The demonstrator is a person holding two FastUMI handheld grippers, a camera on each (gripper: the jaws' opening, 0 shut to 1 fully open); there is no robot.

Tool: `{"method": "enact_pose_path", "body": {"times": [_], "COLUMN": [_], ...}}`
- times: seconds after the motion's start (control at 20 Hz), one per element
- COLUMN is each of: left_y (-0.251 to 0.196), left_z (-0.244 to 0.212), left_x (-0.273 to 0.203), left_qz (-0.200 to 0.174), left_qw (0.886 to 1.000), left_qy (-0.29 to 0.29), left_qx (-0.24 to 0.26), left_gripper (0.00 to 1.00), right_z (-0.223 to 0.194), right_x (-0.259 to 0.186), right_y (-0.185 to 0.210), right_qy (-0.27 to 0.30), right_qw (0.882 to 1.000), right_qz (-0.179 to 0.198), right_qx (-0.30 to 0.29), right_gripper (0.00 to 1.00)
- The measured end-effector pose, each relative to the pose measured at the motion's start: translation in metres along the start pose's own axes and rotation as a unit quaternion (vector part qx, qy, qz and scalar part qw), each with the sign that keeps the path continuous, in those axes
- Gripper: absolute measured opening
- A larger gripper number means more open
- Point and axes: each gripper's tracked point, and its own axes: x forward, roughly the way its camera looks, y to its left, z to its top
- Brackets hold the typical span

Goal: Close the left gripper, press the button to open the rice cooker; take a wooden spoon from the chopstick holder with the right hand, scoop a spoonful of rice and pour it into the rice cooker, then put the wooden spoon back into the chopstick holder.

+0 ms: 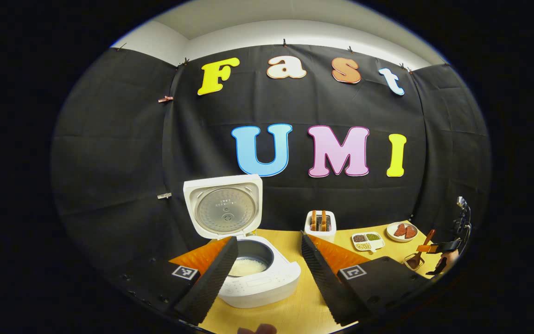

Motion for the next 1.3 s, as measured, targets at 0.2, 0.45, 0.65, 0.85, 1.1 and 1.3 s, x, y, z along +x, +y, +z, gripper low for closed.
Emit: {"method": "enact_pose_path", "body": {"times": [0.2,0.45,0.65,0.85,1.1,1.3], "left_y": [0.008,0.015,0.023,0.035,0.059,0.072], "left_z": [0.002,0.010,0.022,0.042,0.078,0.118], "left_x": [0.001,0.009,0.021,0.043,0.087,0.127], "left_qz": [-0.005,-0.020,-0.028,-0.028,-0.012,-0.014], "left_qw": [1.000,1.000,0.999,0.998,0.996,0.991], "left_qy": [-0.004,-0.015,-0.028,-0.052,-0.083,-0.129], "left_qx": [0.001,-0.003,-0.011,-0.026,-0.031,-0.011], "left_gripper": [0.95,0.95,0.95,0.95,0.95,0.95], "right_z": [-0.003,0.003,0.013,0.026,0.043,0.052], "right_x": [-0.010,-0.036,-0.070,-0.107,-0.144,-0.169], "right_y": [-0.016,-0.027,-0.029,-0.013,0.032,0.076], "right_qy": [0.005,-0.009,-0.035,-0.065,-0.092,-0.115], "right_qw": [0.999,0.998,0.996,0.993,0.992,0.989], "right_qz": [-0.022,-0.054,-0.082,-0.096,-0.076,-0.057], "right_qx": [0.026,0.035,0.019,0.003,-0.028,-0.073], "right_gripper": [0.28,0.81,0.98,0.98,0.98,0.98]}}
